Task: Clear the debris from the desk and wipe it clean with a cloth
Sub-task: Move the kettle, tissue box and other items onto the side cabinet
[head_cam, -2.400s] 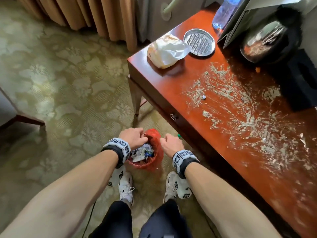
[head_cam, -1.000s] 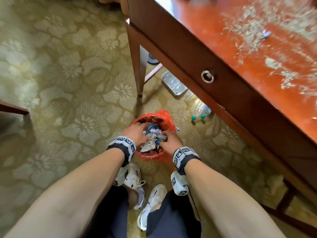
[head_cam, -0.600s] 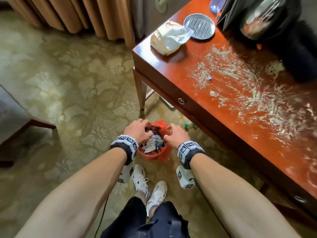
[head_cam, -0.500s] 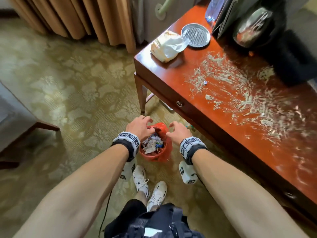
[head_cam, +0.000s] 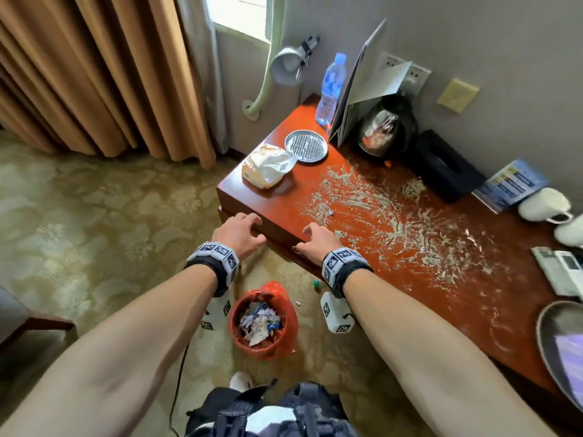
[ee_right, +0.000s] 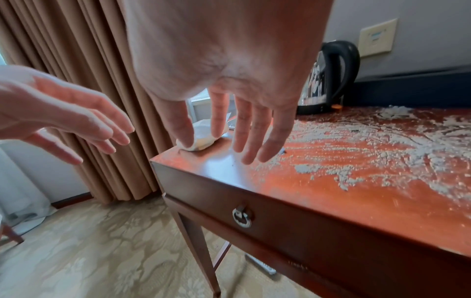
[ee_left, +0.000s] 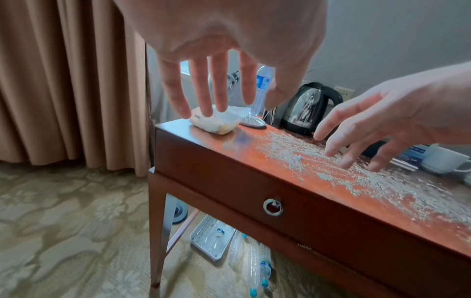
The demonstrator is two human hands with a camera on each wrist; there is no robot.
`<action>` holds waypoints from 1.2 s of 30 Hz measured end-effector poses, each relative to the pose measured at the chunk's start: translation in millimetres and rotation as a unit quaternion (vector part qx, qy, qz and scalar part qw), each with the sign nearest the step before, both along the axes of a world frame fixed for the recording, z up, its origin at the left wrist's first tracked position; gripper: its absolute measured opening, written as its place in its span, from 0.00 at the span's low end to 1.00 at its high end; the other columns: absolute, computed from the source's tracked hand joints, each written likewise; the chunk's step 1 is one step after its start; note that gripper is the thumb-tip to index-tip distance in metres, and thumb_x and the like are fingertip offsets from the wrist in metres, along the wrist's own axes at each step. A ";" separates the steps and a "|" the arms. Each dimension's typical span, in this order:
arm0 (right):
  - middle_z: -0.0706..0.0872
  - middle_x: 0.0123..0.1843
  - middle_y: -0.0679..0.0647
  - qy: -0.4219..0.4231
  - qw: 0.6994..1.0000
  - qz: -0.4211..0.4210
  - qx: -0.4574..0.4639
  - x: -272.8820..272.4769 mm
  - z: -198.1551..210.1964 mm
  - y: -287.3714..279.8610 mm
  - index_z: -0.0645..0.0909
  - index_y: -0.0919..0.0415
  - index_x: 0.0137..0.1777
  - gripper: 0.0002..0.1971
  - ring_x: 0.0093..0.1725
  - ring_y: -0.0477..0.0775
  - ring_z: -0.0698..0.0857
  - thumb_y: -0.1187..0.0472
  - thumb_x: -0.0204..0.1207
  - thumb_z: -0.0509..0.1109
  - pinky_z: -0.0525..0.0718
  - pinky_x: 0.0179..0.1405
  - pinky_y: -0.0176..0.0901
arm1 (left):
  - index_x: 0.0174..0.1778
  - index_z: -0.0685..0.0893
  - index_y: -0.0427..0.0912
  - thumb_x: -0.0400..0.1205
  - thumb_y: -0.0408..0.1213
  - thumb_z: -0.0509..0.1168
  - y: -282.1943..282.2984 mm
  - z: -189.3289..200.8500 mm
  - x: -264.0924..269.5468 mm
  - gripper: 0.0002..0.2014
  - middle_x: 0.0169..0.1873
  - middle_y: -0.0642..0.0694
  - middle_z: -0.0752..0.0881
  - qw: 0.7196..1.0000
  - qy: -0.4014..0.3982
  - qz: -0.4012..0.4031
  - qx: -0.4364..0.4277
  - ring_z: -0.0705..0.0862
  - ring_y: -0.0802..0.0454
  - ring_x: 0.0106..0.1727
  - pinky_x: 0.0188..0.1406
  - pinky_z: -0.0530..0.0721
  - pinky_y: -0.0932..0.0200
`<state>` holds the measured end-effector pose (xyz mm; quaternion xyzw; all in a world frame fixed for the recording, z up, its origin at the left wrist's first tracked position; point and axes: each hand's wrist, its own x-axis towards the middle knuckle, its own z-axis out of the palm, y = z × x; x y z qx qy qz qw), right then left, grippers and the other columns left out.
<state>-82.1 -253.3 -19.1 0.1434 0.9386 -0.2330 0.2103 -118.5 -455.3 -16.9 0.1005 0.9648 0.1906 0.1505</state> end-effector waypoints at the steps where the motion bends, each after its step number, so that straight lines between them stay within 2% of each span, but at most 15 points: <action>1: 0.79 0.68 0.54 0.006 1.000 -0.008 -0.004 -3.8 2.1 4.0 0.74 0.51 0.69 0.22 0.63 0.60 0.81 0.51 0.75 0.69 0.80 0.61 0.51 | 0.66 0.78 0.55 0.79 0.52 0.64 4.1 5.2 -5.5 0.19 0.65 0.50 0.79 1.000 0.006 -0.003 -0.001 0.79 0.48 0.65 0.63 0.80 0.47; 8: 0.78 0.69 0.56 0.016 0.999 -0.031 -0.007 -18.3 6.6 46.6 0.74 0.53 0.69 0.20 0.66 0.61 0.79 0.53 0.77 0.69 0.76 0.64 0.50 | 0.69 0.76 0.53 0.79 0.51 0.64 41.4 23.0 -26.1 0.21 0.69 0.49 0.78 0.999 0.006 -0.038 -0.021 0.77 0.49 0.68 0.64 0.79 0.50; 11: 0.77 0.69 0.57 0.008 1.000 -0.021 0.000 -28.7 4.0 71.9 0.73 0.53 0.69 0.20 0.65 0.63 0.78 0.53 0.77 0.68 0.78 0.66 0.54 | 0.69 0.75 0.54 0.79 0.53 0.64 60.0 22.7 -33.7 0.22 0.70 0.49 0.77 0.998 0.000 -0.036 -0.041 0.77 0.49 0.68 0.65 0.78 0.50; 13: 0.77 0.67 0.57 0.009 1.000 0.001 0.001 -36.1 2.9 88.2 0.74 0.55 0.69 0.20 0.62 0.61 0.79 0.54 0.78 0.67 0.79 0.63 0.51 | 0.70 0.74 0.54 0.79 0.54 0.63 71.7 22.9 -40.5 0.23 0.71 0.49 0.75 0.998 -0.004 -0.035 -0.061 0.77 0.48 0.68 0.65 0.79 0.48; 19: 0.79 0.67 0.58 0.023 0.998 0.059 0.010 -67.1 12.7 139.1 0.74 0.58 0.69 0.19 0.62 0.59 0.80 0.57 0.79 0.67 0.76 0.54 0.44 | 0.70 0.73 0.55 0.79 0.53 0.64 99.8 29.1 -54.9 0.23 0.72 0.47 0.74 0.996 -0.006 0.025 -0.084 0.77 0.47 0.67 0.64 0.80 0.44; 22: 0.79 0.69 0.57 0.015 0.997 0.066 0.025 -74.3 11.0 156.1 0.73 0.57 0.71 0.21 0.64 0.59 0.80 0.56 0.78 0.68 0.79 0.60 0.50 | 0.71 0.73 0.54 0.79 0.52 0.64 111.0 30.3 -53.6 0.24 0.73 0.46 0.73 0.994 -0.023 0.034 -0.098 0.77 0.46 0.68 0.64 0.80 0.44; 28: 0.79 0.69 0.57 0.011 0.995 0.089 0.054 -91.9 5.3 167.4 0.72 0.57 0.71 0.21 0.64 0.60 0.80 0.53 0.80 0.65 0.80 0.65 0.56 | 0.74 0.71 0.52 0.80 0.54 0.65 120.2 30.5 -70.2 0.27 0.71 0.44 0.75 0.991 -0.032 0.059 -0.113 0.77 0.44 0.68 0.65 0.79 0.42; 32: 0.80 0.66 0.59 -0.001 0.989 0.121 0.086 -107.9 4.9 165.9 0.73 0.60 0.69 0.20 0.59 0.60 0.82 0.51 0.81 0.64 0.83 0.60 0.56 | 0.75 0.71 0.49 0.79 0.55 0.67 126.1 33.5 -87.6 0.29 0.70 0.42 0.74 0.991 -0.027 0.074 -0.109 0.76 0.42 0.69 0.64 0.80 0.40; 36: 0.80 0.66 0.57 -0.004 0.990 0.118 0.072 -136.1 1.1 158.8 0.73 0.59 0.69 0.21 0.59 0.60 0.82 0.49 0.81 0.64 0.82 0.62 0.59 | 0.75 0.71 0.50 0.78 0.54 0.68 125.6 29.4 -112.8 0.30 0.72 0.44 0.71 0.991 -0.019 0.091 -0.096 0.74 0.42 0.71 0.63 0.79 0.42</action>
